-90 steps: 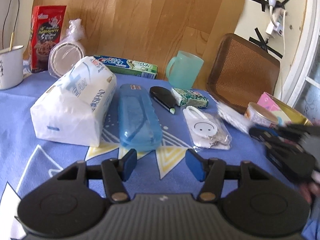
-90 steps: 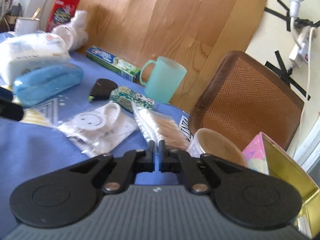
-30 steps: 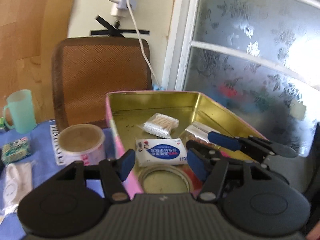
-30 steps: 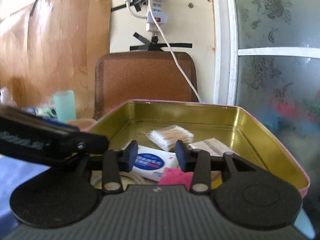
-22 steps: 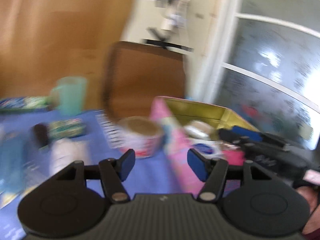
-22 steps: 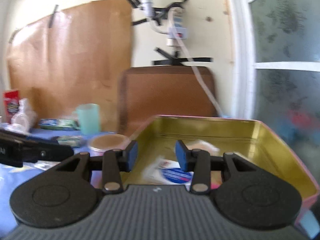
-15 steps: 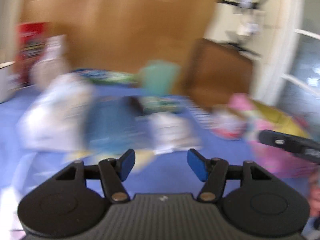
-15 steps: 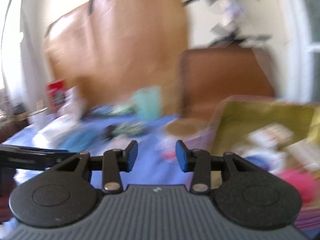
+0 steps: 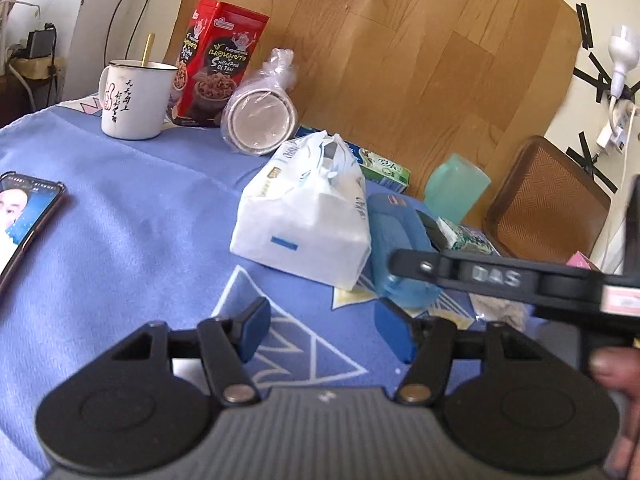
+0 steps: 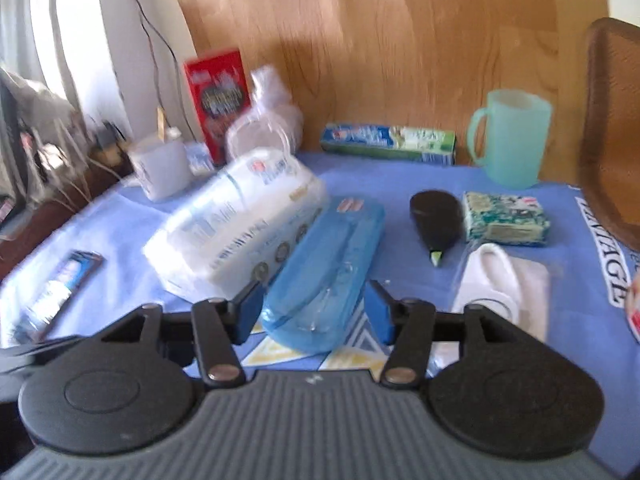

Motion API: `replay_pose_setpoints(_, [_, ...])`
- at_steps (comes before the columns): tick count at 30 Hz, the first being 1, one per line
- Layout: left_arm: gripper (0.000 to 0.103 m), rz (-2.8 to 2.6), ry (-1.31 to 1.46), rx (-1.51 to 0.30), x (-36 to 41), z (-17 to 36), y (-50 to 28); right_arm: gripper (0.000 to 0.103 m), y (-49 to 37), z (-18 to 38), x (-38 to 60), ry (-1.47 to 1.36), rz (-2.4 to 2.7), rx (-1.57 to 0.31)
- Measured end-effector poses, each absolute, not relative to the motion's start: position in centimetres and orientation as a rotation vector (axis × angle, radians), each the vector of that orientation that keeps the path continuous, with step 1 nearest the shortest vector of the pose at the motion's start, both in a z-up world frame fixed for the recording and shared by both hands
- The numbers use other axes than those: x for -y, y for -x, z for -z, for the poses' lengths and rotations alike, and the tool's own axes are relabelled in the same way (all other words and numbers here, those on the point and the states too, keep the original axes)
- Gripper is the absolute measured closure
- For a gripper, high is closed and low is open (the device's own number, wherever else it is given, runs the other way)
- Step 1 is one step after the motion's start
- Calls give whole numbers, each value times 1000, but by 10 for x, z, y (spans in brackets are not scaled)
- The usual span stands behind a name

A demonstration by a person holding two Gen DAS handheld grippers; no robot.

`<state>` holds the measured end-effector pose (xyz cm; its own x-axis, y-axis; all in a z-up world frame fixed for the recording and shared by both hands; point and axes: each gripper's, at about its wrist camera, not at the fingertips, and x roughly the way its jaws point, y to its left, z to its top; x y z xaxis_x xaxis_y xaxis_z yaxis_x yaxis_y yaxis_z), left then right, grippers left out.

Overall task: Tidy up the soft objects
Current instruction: 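Grasp the blue plastic case with the right gripper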

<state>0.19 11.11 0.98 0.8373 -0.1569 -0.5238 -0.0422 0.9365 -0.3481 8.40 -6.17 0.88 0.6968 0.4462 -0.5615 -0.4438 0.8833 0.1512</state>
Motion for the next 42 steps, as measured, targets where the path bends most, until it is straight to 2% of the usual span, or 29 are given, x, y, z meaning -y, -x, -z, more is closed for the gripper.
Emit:
replay_pose_setpoints(2, [43, 62, 355, -578, -110, -8, -1, 36, -89, -4, 62, -20, -500, -627])
replay_pose_setpoints(4, [42, 61, 349, -579, -109, -9, -1, 45, -90, -4, 63, -25, -521, -629])
replay_pose_setpoints(9, [41, 57, 354, -577, -108, -8, -1, 49, -87, -8, 68, -20, -529, -645])
replay_pose_setpoints(14, [41, 57, 351, -578, -108, -8, -2, 44, -88, -11, 65, -25, -516, -642])
replay_pose_setpoints(17, [40, 56, 328, -582, -106, -9, -3, 39, -102, -3, 56, -20, -504, -693])
replay_pose_setpoints(23, [38, 61, 313, -586, -104, -9, -4, 45, -97, 6, 68, -10, -527, -677])
replay_pose_setpoints(35, [32, 155, 292, -629, -92, -12, -9, 45, 34, 5, 181, 88, -716, -657])
replay_pose_setpoints(37, [32, 247, 339, -662, -79, -15, -13, 37, 50, 7, 195, 80, -662, -641])
replay_pose_setpoints(42, [31, 415, 293, -697, -26, -21, -17, 36, 68, 13, 203, 56, -607, -611])
